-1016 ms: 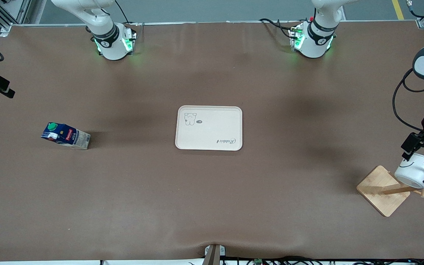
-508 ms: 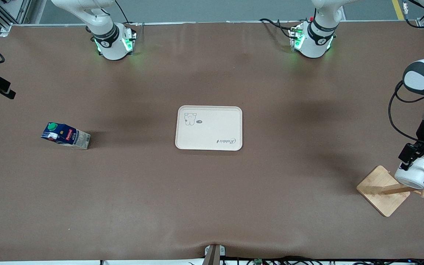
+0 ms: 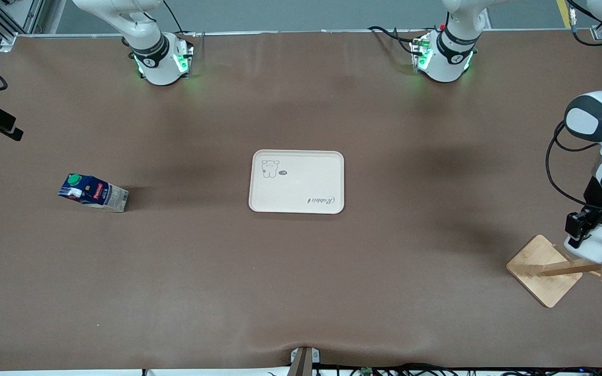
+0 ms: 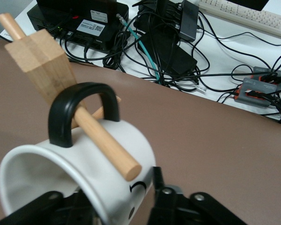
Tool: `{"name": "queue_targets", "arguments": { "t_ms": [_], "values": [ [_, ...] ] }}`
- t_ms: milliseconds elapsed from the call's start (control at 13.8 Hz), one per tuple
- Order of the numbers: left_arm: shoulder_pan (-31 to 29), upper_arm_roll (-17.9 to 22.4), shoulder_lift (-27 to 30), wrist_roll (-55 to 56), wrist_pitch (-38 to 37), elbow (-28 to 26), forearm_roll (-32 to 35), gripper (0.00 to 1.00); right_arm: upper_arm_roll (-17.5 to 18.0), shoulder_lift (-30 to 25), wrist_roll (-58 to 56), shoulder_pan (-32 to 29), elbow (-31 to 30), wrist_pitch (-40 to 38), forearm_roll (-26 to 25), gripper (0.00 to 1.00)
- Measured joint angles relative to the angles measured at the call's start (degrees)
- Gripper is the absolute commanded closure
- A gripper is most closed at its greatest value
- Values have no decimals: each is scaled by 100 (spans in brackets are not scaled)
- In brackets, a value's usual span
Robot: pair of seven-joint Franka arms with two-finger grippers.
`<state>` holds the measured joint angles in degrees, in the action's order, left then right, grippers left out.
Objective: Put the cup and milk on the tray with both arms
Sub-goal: 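Grasp the white mug rim with the left gripper, then lift the mug off the stand peg with the left gripper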
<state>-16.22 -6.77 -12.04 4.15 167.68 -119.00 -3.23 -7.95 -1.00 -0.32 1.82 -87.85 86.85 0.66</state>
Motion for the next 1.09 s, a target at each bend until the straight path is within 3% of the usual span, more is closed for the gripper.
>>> {"name": "queue_targets", "arguments": {
  "t_ms": [653,1089],
  "values": [
    [-6,-215,97,15,-59,49,0,100,-1,4,1,0,0,0,0,0],
    [-7,-367,539,20,-927,29,0,100,-3,21,1,-2,0,1,0,0]
  ]
}}
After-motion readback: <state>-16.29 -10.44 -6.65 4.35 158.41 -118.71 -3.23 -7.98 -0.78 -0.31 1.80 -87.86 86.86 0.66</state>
